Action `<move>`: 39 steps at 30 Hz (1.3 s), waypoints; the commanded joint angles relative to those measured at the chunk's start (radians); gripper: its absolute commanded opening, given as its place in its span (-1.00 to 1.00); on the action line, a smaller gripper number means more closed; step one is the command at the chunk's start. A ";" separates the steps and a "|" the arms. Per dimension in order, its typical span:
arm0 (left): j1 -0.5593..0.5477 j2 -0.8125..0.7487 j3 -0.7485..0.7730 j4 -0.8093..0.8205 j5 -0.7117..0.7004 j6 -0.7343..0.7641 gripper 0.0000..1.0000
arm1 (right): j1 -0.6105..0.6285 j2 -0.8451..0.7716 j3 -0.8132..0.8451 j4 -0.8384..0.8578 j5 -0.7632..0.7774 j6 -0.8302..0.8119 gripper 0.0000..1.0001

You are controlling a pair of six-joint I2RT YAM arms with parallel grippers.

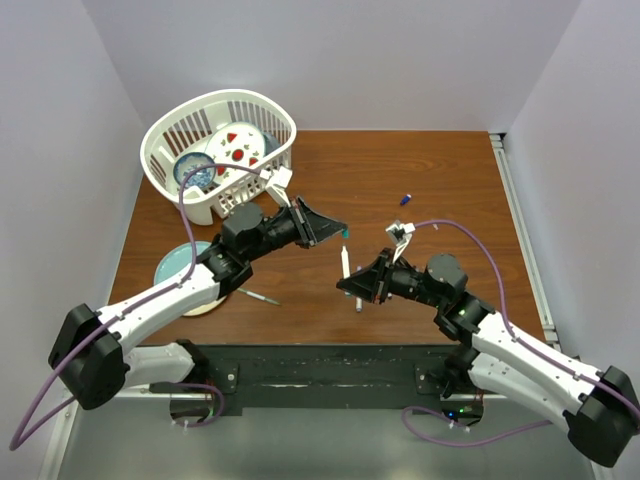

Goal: Insert the pens into the pen caps

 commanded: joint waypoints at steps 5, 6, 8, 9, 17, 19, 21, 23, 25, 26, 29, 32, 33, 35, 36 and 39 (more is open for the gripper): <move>-0.004 -0.052 -0.016 0.070 0.023 -0.023 -1.00 | 0.006 -0.018 -0.010 0.031 0.006 0.005 -1.00; -0.004 -0.055 -0.018 0.070 0.019 -0.023 -1.00 | 0.006 -0.016 -0.010 0.031 0.008 0.005 -1.00; -0.004 -0.060 -0.025 0.068 0.015 -0.027 -1.00 | 0.008 -0.013 -0.013 0.035 0.006 0.006 -1.00; -0.004 -0.063 -0.027 0.070 0.015 -0.027 -1.00 | 0.008 -0.013 -0.013 0.036 0.006 0.008 -1.00; -0.006 -0.063 -0.038 0.070 0.016 -0.027 -1.00 | 0.006 -0.030 -0.017 0.031 0.009 0.013 -1.00; -0.004 -0.058 -0.039 0.076 0.019 -0.027 -1.00 | 0.008 -0.030 -0.017 0.030 0.011 0.013 -1.00; -0.006 -0.055 -0.045 0.090 0.024 -0.034 -1.00 | 0.006 -0.030 -0.017 0.031 0.014 0.014 -1.00; -0.007 -0.054 -0.053 0.105 0.032 -0.040 -1.00 | 0.008 -0.030 -0.019 0.030 0.014 0.013 -1.00; -0.009 -0.052 -0.055 0.110 0.033 -0.043 -1.00 | 0.008 -0.027 -0.019 0.031 0.016 0.014 -1.00; -0.012 -0.052 -0.055 0.110 0.035 -0.043 -1.00 | 0.006 -0.027 -0.017 0.031 0.016 0.013 -1.00; -0.013 -0.052 -0.056 0.110 0.035 -0.043 -1.00 | 0.008 -0.026 -0.017 0.033 0.017 0.016 -1.00; -0.021 -0.054 -0.061 0.105 0.027 -0.039 -1.00 | 0.006 -0.030 -0.019 0.033 0.020 0.017 -1.00; -0.021 -0.055 -0.067 0.108 0.027 -0.039 -1.00 | 0.008 -0.030 -0.020 0.035 0.020 0.016 -1.00; -0.024 -0.054 -0.076 0.114 0.027 -0.042 -1.00 | 0.008 -0.030 -0.022 0.035 0.025 0.017 -1.00; -0.025 -0.051 -0.078 0.117 0.026 -0.042 -1.00 | 0.006 -0.030 -0.023 0.035 0.026 0.017 -1.00; -0.039 -0.049 -0.087 0.117 0.019 -0.037 -1.00 | 0.006 -0.032 -0.025 0.038 0.034 0.019 -1.00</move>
